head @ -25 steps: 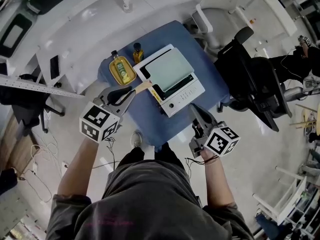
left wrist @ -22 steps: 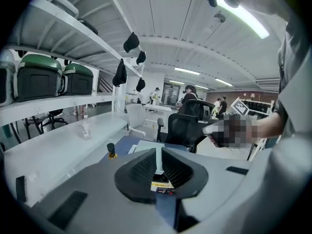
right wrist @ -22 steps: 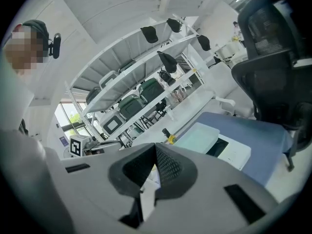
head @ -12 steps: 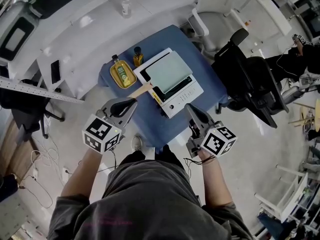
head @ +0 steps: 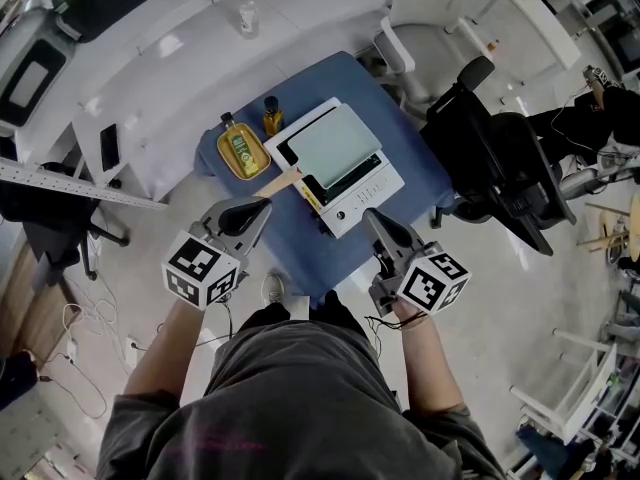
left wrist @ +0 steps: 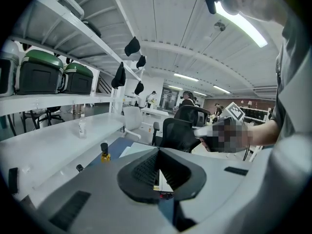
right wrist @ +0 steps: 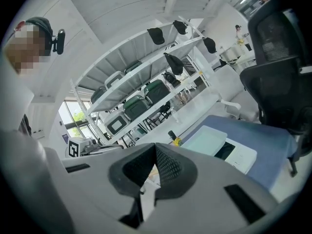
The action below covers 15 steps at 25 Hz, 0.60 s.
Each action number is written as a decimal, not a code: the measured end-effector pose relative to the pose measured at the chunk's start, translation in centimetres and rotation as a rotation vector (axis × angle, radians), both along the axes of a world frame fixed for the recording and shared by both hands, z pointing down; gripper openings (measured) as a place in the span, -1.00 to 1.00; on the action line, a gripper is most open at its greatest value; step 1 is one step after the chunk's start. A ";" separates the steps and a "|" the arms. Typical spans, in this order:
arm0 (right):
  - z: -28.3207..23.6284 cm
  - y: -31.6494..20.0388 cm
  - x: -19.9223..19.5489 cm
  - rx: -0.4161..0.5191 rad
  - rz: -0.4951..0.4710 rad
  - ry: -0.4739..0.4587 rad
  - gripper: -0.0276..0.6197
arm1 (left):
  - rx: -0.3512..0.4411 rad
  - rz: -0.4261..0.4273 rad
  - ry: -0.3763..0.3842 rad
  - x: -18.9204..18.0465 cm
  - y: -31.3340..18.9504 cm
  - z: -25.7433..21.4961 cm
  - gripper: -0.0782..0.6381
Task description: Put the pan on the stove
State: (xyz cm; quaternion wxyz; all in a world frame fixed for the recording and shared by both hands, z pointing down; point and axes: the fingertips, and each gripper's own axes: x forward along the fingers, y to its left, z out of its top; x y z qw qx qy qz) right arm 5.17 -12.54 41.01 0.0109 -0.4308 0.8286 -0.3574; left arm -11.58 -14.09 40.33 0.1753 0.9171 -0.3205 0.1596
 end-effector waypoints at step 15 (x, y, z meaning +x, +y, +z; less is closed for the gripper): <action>0.6 -0.5 1.0 -0.008 -0.020 0.002 -0.91 | 0.003 -0.033 0.000 0.2 -1.6 -0.2 -0.78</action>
